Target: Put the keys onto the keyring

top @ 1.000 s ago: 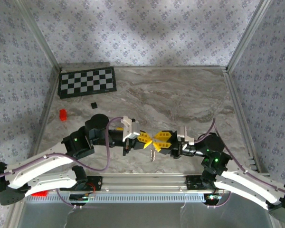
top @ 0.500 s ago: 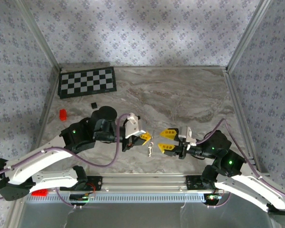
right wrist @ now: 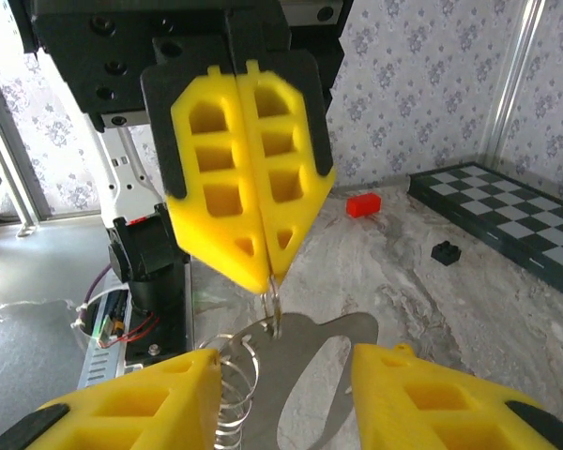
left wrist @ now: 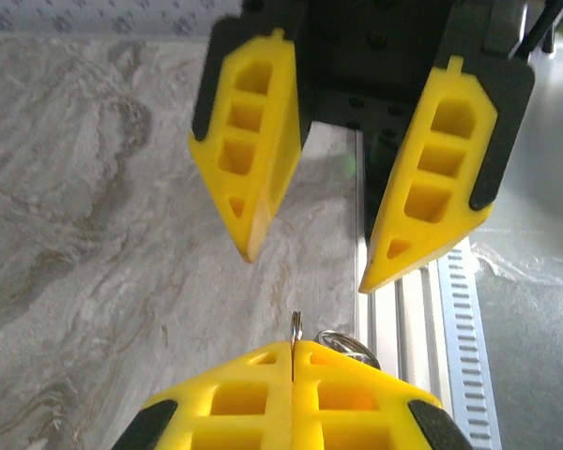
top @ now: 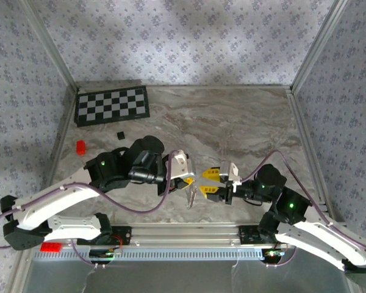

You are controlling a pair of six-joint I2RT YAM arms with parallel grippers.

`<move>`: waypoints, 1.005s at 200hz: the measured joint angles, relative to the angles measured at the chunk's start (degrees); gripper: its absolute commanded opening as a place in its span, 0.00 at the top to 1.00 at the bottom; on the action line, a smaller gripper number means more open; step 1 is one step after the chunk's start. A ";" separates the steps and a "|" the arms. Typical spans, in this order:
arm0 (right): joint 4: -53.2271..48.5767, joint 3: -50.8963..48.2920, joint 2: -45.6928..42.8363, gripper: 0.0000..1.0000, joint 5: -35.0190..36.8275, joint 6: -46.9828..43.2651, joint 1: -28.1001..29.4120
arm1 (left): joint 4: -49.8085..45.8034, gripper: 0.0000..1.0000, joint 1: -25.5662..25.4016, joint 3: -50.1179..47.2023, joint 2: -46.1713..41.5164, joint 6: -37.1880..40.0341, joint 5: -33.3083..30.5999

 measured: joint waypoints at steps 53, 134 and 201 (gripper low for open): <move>0.07 0.07 2.23 0.62 -0.59 0.02 0.37 | -1.36 1.00 -0.42 0.02 0.48 0.81 -0.57; 1.29 0.31 6.14 0.79 -1.77 0.02 1.66 | -2.47 1.00 -2.25 0.39 2.49 2.10 -2.05; -1.79 1.86 6.49 1.00 -1.70 -1.84 2.01 | -2.82 1.00 -2.67 0.76 2.67 2.40 -3.41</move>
